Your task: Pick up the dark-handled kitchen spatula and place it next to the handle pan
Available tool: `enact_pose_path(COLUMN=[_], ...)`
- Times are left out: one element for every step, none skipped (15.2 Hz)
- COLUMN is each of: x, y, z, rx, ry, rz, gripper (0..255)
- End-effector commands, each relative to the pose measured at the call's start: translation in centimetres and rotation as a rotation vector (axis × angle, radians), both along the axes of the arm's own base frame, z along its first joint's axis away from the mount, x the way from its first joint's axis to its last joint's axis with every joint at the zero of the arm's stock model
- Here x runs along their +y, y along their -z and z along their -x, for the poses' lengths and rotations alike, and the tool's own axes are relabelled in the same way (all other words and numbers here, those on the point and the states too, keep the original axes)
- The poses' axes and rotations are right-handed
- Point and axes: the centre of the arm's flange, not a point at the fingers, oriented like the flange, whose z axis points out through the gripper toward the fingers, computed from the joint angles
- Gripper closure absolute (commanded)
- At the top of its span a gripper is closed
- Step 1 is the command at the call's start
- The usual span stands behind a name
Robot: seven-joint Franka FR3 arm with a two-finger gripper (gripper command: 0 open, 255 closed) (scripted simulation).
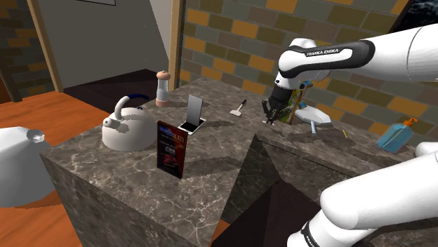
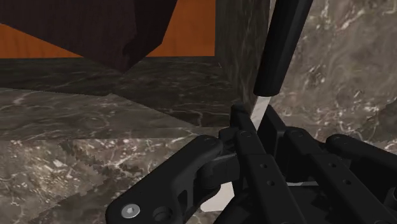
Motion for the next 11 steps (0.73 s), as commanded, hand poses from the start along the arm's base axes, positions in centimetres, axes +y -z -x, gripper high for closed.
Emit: enact_pose_path(x=[-2.6, -3.8, -5.0, -6.2, -7.4, -8.6, -9.7, -10.9, -12.1, -13.3, -14.5], y=[0.0, 0.0, 0.0, 0.0, 0.0, 0.0, 0.0, 0.0, 0.0, 0.0, 0.0], z=[1.1, 1.6, 2.2, 2.7, 3.3, 3.9, 4.4, 5.0, 5.5, 6.1, 6.6], rx=[0.000, 0.000, 0.000, 0.000, 0.000, 0.000, 0.000, 0.000, 0.000, 0.000, 0.000], ry=[-0.001, -0.001, -0.001, -0.001, -0.001, -0.001, -0.001, -0.001, -0.001, -0.001, -0.001], rz=[0.000, 0.000, 0.000, 0.000, 0.000, 0.000, 0.000, 0.000, 0.000, 0.000, 0.000], gripper=[255, 255, 255, 255, 255, 255, 255, 255, 255, 255, 255])
